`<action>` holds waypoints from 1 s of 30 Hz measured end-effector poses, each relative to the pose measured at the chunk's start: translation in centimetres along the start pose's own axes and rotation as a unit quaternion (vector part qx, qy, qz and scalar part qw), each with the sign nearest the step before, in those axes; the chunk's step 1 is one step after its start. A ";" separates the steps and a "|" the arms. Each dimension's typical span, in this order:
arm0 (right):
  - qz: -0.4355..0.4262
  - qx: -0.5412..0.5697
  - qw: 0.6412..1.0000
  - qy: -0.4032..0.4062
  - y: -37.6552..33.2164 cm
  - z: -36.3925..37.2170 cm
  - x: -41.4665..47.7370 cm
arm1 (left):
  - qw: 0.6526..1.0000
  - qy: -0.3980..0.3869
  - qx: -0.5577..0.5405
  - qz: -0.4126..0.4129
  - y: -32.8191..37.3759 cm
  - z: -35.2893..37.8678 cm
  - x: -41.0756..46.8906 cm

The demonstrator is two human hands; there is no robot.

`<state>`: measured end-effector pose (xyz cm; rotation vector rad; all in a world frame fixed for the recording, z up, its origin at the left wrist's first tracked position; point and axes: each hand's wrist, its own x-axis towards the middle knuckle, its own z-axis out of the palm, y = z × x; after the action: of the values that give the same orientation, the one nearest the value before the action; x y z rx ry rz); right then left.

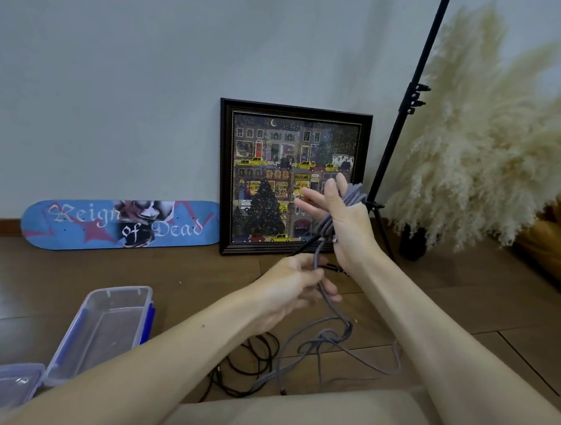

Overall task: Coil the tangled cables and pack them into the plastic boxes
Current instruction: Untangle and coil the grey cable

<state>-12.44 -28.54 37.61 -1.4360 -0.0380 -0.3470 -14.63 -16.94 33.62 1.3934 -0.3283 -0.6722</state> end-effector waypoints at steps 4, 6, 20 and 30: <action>-0.056 -0.146 0.988 0.003 0.4 -0.1 0.4 | 0.998 0.018 -0.057 -0.009 1.0 -0.8 0.1; -0.083 -0.235 0.968 -0.004 0.5 -0.1 0.2 | 0.999 0.025 -0.036 -0.023 1.5 -1.2 -0.1; 0.014 -0.571 0.819 -0.050 2.4 0.6 1.2 | 0.868 0.078 0.476 0.116 3.7 -5.6 -0.7; 0.314 -0.098 0.944 -0.026 0.7 -1.8 1.2 | 0.943 0.016 0.311 0.120 5.0 -7.5 -1.8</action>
<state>-11.39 -30.47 36.94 -1.5700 0.4166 0.2208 -10.44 -9.72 37.49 1.9208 -0.7159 -0.3476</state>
